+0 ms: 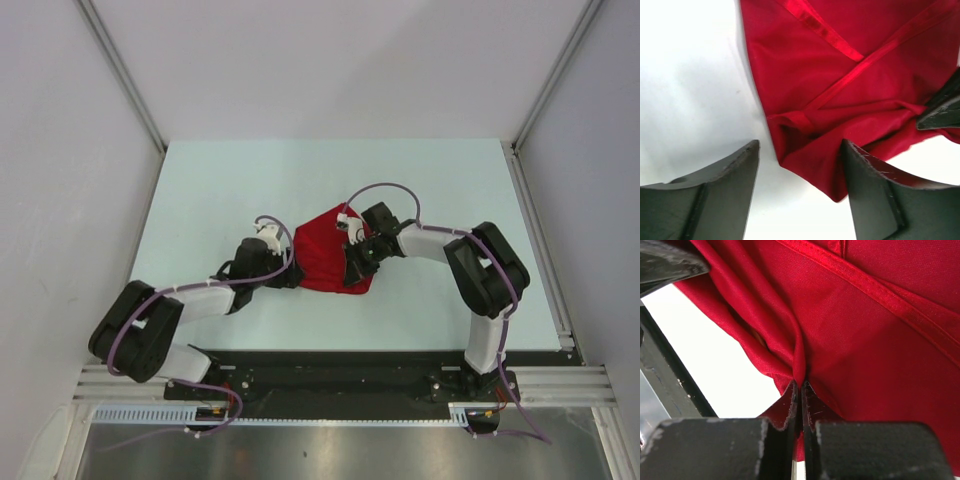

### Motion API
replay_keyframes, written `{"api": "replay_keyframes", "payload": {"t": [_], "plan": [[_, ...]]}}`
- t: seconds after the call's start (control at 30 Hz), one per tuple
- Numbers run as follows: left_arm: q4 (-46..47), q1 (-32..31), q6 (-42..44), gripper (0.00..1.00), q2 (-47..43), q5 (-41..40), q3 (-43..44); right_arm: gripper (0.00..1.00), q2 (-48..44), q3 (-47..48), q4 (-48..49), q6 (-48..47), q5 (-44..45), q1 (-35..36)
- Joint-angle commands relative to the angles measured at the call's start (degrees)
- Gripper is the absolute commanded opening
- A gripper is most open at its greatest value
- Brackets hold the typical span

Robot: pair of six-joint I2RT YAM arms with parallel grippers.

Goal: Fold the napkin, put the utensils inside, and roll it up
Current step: Roll the napkin with the utensil

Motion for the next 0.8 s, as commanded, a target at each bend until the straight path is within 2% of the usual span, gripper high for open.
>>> {"api": "replay_keyframes", "payload": {"t": [0.0, 0.13, 0.4, 0.77], "plan": [[1.87, 0.37, 1.06, 0.68, 0.85, -2.35, 2.62, 0.00, 4.39, -1.52, -2.19, -1.37, 5.17, 0.01], [2.39, 0.37, 2.02, 0.64, 1.29, -2.00, 3.42, 0.00, 4.65, -1.52, -2.28, -1.37, 4.64, 0.01], [5.12, 0.28, 4.66, 0.64, 1.91, -0.50, 3.24, 0.00, 5.18, -1.52, -2.63, -1.37, 4.02, -0.08], [6.88, -0.86, 5.63, 0.49, 2.69, -0.06, 3.50, 0.00, 5.79, -1.26, -2.98, -1.37, 3.50, -0.08]]}}
